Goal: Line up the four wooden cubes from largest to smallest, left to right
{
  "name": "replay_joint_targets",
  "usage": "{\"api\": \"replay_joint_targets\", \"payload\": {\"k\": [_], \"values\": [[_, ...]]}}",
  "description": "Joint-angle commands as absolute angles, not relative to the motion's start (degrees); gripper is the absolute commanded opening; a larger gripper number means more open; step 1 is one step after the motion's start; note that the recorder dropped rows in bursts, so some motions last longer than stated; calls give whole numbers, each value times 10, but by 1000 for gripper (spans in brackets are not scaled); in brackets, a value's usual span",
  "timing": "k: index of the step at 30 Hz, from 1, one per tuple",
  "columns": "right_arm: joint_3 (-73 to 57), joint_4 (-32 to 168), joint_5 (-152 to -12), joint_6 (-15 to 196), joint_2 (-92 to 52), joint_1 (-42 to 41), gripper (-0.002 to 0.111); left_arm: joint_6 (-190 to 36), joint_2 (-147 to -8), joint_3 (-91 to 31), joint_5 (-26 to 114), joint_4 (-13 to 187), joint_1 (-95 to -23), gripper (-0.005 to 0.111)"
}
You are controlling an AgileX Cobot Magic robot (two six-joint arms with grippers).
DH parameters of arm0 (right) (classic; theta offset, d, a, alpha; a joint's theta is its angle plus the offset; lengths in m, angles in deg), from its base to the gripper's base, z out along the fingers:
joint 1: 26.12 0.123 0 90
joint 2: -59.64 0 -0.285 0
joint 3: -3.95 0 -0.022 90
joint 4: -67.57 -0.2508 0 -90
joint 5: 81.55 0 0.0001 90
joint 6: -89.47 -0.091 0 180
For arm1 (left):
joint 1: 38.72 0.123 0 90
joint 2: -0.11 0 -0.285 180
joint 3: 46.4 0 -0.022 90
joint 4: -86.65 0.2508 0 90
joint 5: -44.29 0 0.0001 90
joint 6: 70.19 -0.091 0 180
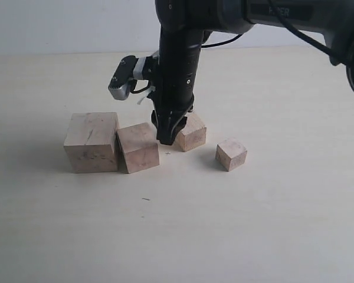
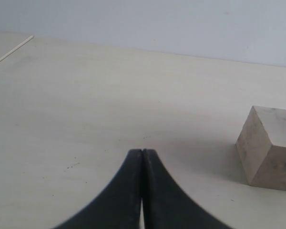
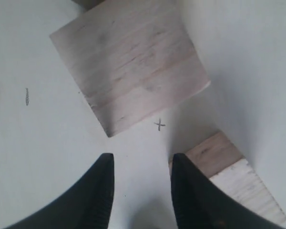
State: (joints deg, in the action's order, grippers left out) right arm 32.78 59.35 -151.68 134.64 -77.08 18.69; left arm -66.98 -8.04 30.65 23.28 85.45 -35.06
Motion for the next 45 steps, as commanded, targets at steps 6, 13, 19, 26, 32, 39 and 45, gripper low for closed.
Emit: {"api": "replay_joint_targets", "payload": {"k": [6,13,19,26,32,39,45], "values": [[327,603,-1507,1344,-789,184,38,-667,-77,308,239,855,-354,0],[327,555,-1496,1344,-789,184,38,-667,-77,308,239,855,-354,0],[327,550,-1493,1344,-789,184,38,-667,-77,308,239,855,-354,0],[327,525,-1491,1344,-789,184,38,-667,-77,308,239,855,-354,0],[327,560,-1486,1344,-789,184,38,-667,-77,308,239,855,-354,0],[327,560,-1450,1333,-789,184,38,-667,-77,308,239,855,-354,0],[327,557,-1431,1330,-789,184,38,-667,-77,308,239,855,-354,0]]}}
